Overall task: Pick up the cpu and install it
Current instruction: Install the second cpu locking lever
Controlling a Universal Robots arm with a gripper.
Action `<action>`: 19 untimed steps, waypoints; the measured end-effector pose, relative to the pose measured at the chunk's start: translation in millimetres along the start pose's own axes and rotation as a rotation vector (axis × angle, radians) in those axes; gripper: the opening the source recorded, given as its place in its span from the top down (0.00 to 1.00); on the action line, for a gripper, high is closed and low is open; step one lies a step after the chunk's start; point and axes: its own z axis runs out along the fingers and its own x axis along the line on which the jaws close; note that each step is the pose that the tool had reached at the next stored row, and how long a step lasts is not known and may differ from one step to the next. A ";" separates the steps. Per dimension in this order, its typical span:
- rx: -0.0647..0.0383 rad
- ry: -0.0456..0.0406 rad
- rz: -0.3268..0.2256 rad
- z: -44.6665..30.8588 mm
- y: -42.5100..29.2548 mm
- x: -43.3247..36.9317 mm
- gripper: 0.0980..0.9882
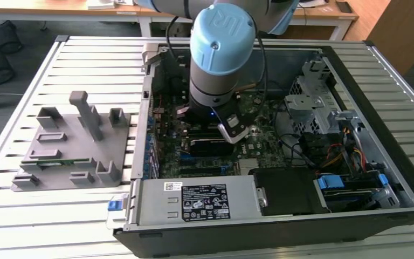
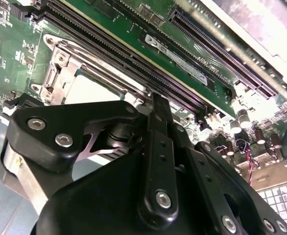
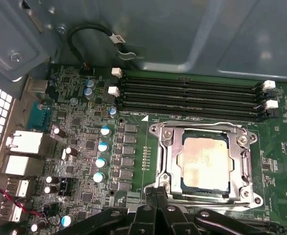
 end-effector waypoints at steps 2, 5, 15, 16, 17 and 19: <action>-0.004 -0.0002 0.000 0.7 -0.2 0.7 0.99; -0.008 -0.0005 -0.001 1.6 -0.3 2.1 0.99; -0.019 -0.0012 -0.001 3.1 -0.1 5.3 0.99; -0.021 -0.0013 -0.001 3.2 -0.1 5.4 0.99; -0.022 -0.0014 -0.001 3.4 0.0 5.5 0.99; -0.024 -0.0015 -0.001 3.8 0.2 5.6 0.99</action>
